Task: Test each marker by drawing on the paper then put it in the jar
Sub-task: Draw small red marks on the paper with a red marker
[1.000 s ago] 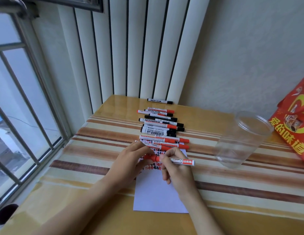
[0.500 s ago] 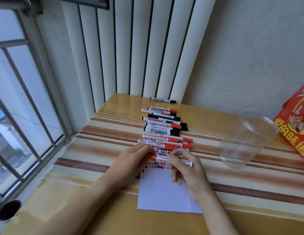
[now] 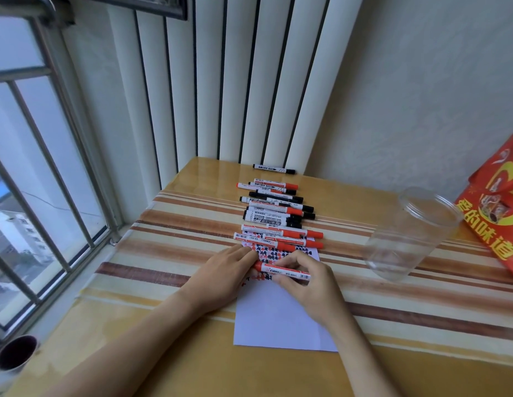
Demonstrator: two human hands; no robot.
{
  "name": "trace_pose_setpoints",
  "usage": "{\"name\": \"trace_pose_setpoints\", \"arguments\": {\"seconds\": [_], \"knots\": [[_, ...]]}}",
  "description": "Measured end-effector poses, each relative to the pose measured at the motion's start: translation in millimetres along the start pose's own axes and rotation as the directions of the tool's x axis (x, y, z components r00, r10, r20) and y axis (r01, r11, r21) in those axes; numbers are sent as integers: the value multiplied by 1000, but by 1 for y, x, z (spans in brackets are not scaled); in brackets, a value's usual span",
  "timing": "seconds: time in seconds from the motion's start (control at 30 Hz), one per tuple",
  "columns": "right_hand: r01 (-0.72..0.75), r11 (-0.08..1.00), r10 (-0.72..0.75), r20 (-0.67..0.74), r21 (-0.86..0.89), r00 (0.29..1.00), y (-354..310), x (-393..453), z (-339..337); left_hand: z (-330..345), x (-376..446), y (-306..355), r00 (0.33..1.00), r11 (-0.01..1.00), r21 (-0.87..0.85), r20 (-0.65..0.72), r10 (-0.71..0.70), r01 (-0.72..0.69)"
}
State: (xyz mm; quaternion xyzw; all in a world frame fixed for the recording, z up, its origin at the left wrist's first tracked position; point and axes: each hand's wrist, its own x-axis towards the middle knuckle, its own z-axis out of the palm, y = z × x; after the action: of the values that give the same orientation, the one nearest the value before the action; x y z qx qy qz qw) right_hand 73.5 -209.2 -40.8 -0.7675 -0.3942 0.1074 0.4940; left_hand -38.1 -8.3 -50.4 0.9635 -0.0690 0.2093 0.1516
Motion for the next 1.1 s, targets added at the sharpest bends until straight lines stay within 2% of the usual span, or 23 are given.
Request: {"name": "trace_pose_setpoints", "arguments": {"seconds": [0.1,0.37,0.5,0.63,0.7,0.77,0.87,0.97,1.03,1.07,1.1], "knots": [[-55,997,53,26,58,998,-2,-1,0,-1,0,0,1000,1000,8,21,-2,2],[-75,993,73,29,95,997,-1,-1,1,-3,0,4,999,1000,4,40,-13,13],[-1,997,4,-43,79,999,-1,1,2,-2,-1,4,999,1000,2,8,-31,31],[-25,938,41,-38,346,998,1,3,-1,-3,0,4,998,998,12,-1,-65,65],[-60,843,110,-63,534,992,-2,1,3,-4,0,3,996,996,30,-29,-80,81],[-74,776,158,-79,627,984,-4,4,9,-4,1,3,997,994,79,-12,-81,82],[-97,833,169,-84,544,982,-9,6,18,-2,-1,3,996,990,125,40,-77,72],[-68,922,141,-170,380,975,-13,5,15,-6,-5,0,984,974,156,46,-174,165],[34,981,31,-326,190,945,-23,4,-5,-11,-9,-6,972,963,155,45,-229,219],[102,993,-69,-422,56,904,-32,4,-19,-13,-11,-10,969,961,155,61,-241,229],[164,983,-185,-524,-86,832,-43,4,-34,-14,-12,-13,966,961,154,85,-244,229]]}}
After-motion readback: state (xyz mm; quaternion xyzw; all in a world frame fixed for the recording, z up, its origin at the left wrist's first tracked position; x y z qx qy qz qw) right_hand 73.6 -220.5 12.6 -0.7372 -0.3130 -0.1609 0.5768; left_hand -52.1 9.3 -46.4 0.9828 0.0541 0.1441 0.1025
